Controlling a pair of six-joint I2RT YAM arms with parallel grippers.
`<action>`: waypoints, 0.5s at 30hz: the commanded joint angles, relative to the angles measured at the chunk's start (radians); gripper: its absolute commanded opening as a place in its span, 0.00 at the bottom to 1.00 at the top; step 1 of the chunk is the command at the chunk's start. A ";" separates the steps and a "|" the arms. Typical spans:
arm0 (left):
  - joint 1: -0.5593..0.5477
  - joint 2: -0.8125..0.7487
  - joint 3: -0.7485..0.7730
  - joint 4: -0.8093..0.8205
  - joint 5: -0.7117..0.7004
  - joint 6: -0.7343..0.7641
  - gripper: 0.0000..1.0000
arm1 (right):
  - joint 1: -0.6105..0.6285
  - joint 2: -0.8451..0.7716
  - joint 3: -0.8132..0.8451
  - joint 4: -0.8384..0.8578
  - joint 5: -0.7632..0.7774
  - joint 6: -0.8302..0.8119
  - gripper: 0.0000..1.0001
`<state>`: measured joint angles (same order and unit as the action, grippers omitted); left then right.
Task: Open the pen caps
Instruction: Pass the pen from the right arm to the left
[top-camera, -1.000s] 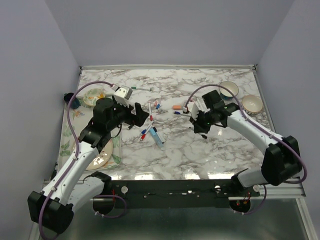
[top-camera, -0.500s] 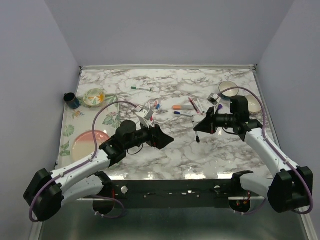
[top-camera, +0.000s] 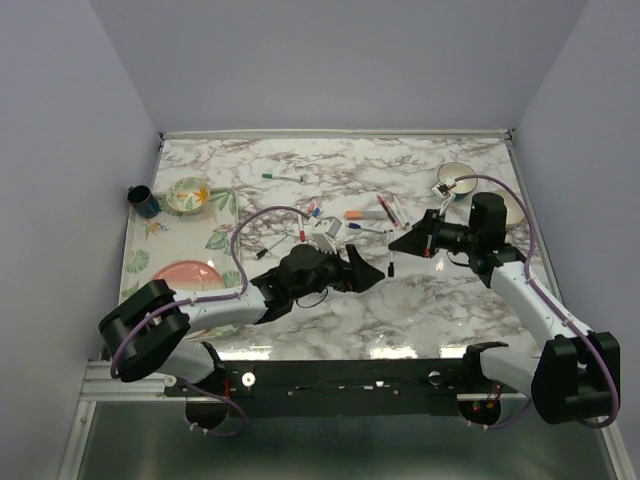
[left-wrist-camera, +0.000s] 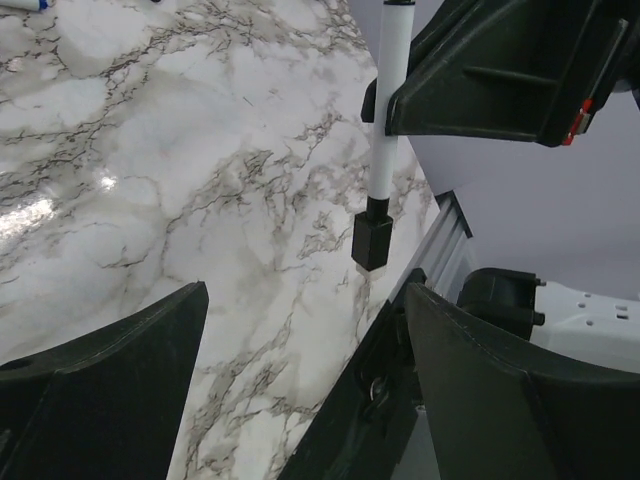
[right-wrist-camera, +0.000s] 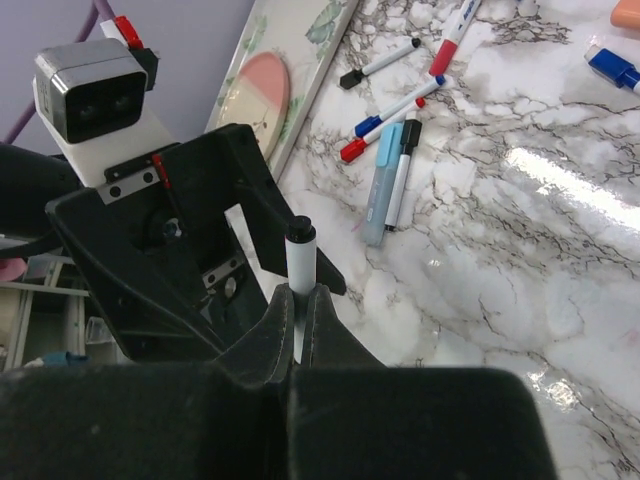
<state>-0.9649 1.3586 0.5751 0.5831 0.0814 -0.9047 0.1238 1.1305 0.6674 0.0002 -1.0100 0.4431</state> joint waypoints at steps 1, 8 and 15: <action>-0.026 0.102 0.069 0.122 -0.006 -0.075 0.84 | -0.004 0.014 -0.012 0.049 -0.001 0.063 0.01; -0.037 0.206 0.141 0.170 0.015 -0.103 0.75 | -0.006 0.032 -0.015 0.053 -0.006 0.063 0.01; -0.043 0.252 0.181 0.130 0.024 -0.108 0.36 | -0.004 0.032 -0.017 0.050 0.010 0.060 0.00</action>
<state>-0.9974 1.5898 0.7246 0.7082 0.0925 -1.0092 0.1230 1.1603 0.6640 0.0292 -1.0092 0.4973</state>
